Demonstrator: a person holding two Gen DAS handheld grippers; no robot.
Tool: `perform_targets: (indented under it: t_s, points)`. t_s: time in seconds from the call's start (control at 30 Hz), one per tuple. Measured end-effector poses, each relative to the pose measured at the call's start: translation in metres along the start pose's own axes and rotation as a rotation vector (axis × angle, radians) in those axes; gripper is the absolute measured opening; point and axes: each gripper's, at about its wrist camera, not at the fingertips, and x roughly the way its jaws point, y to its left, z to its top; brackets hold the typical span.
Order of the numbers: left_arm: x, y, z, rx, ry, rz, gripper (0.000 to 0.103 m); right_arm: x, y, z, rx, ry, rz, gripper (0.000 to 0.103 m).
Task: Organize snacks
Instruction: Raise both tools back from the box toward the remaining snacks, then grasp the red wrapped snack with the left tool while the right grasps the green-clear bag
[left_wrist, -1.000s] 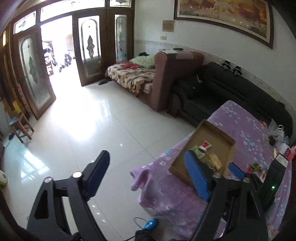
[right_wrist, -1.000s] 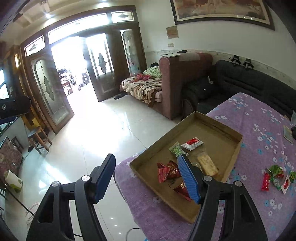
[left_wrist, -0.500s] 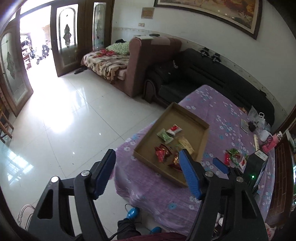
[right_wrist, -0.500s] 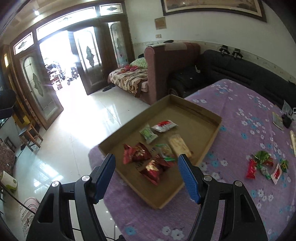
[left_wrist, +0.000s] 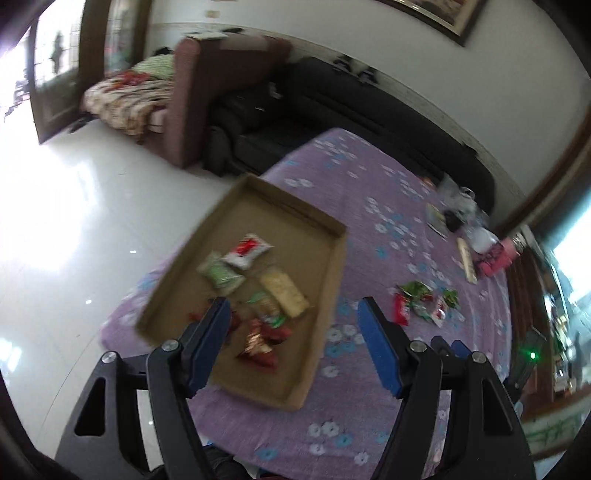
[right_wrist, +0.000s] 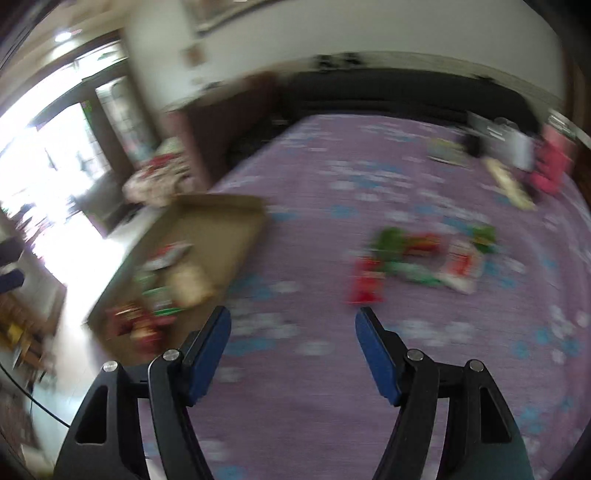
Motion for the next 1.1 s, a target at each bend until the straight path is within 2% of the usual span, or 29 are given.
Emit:
perform_targets:
  t_s: [0.13,0.23,0.3,0.43,0.57,0.67,0.73,0.8,0.87,0.9,1.0,1.1]
  points:
    - [0.041,-0.020,0.010,0.074,0.087,-0.133,0.072,0.003,-0.049,0.013,0.150,0.029,-0.078,0.069]
    - [0.060,-0.030,0.012,0.147,0.138,-0.182,0.072,0.015,-0.079,0.019,0.310,0.080,-0.028,0.068]
    - [0.072,-0.035,0.012,0.189,0.175,-0.220,0.072,0.024,-0.090,0.025,0.380,0.094,-0.024,0.068]
    - [0.095,-0.039,0.008,0.214,0.254,-0.279,0.072,0.038,-0.081,0.041,0.394,0.122,-0.008,0.067]
    - [0.110,-0.050,-0.001,0.241,0.308,-0.313,0.072,0.053,-0.060,0.054,0.300,0.133,-0.064,0.067]
    - [0.113,-0.055,-0.007,0.246,0.329,-0.324,0.072,0.067,-0.047,0.060,0.155,0.149,-0.135,0.067]
    - [0.115,-0.058,-0.012,0.255,0.330,-0.304,0.072,0.078,-0.043,0.061,0.048,0.171,-0.155,0.066]
    - [0.116,-0.058,-0.015,0.241,0.337,-0.299,0.072,0.087,-0.044,0.057,-0.050,0.194,-0.169,0.061]
    - [0.117,-0.060,-0.018,0.234,0.333,-0.277,0.072,0.095,-0.047,0.053,-0.106,0.223,-0.143,0.050]
    - [0.118,-0.059,-0.018,0.227,0.332,-0.266,0.072,0.098,-0.048,0.052,-0.128,0.230,-0.140,0.048]
    - [0.124,-0.065,-0.019,0.199,0.334,-0.249,0.071,0.107,-0.055,0.050,-0.153,0.238,-0.097,0.044]
    - [0.130,-0.080,-0.021,0.215,0.318,-0.224,0.071,0.115,-0.059,0.052,-0.190,0.243,-0.053,0.042]
